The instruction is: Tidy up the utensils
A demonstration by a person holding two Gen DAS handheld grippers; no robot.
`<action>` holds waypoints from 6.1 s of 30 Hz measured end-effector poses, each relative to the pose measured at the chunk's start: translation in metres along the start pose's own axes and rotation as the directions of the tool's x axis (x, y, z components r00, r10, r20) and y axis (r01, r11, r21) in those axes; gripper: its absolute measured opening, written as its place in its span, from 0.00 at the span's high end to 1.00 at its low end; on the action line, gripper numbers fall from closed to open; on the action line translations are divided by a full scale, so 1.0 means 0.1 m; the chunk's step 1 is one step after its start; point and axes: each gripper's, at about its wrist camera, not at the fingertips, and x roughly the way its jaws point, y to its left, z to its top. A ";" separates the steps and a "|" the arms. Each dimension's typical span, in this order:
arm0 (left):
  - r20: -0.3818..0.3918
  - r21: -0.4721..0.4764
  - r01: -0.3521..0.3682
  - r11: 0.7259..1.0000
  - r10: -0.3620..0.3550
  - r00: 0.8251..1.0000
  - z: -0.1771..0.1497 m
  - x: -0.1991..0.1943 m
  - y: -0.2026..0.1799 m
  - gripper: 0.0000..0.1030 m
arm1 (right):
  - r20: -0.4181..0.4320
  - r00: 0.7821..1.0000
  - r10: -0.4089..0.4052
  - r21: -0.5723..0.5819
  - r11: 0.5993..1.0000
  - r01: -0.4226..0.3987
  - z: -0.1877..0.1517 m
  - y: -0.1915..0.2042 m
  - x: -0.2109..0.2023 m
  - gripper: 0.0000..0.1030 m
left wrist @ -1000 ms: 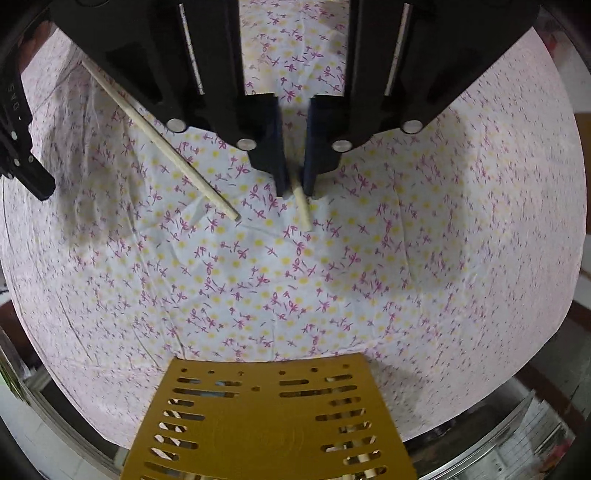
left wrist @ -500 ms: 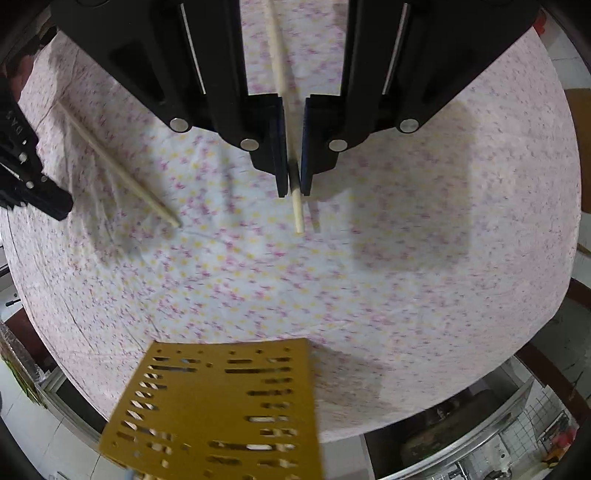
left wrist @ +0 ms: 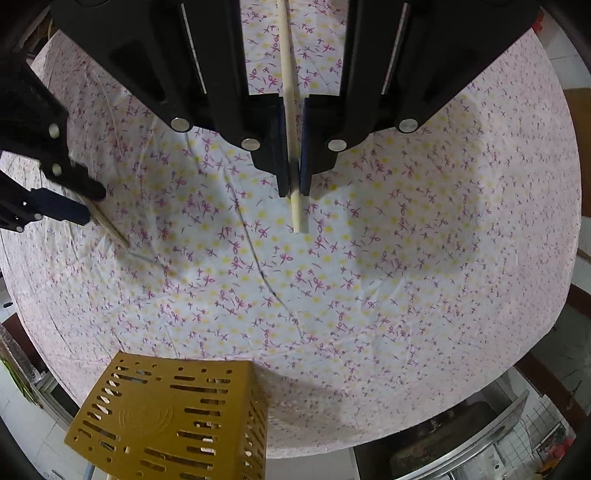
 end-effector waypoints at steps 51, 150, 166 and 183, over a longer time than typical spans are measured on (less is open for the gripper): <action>0.786 0.005 0.146 0.989 -0.094 0.611 0.00 -1.84 -0.14 0.96 | 0.798 0.576 -0.175 0.284 0.953 -0.104 -0.04 -0.57 -1.81 0.94; 0.851 -0.187 -0.069 0.980 0.197 0.488 -2.49 -1.06 -0.22 0.05 | 0.775 0.475 -0.416 0.398 0.906 0.144 -2.17 0.38 -1.31 0.04; 0.850 -0.175 -0.063 0.982 0.183 0.493 -2.48 -1.07 -0.20 0.05 | 0.781 0.458 -0.424 0.404 0.903 0.147 -2.22 0.42 -1.31 0.04; 0.849 -0.178 -0.045 0.983 0.176 0.498 -2.50 -1.06 -0.20 0.05 | 0.785 0.450 -0.426 0.404 0.902 0.150 -2.25 0.44 -1.33 0.04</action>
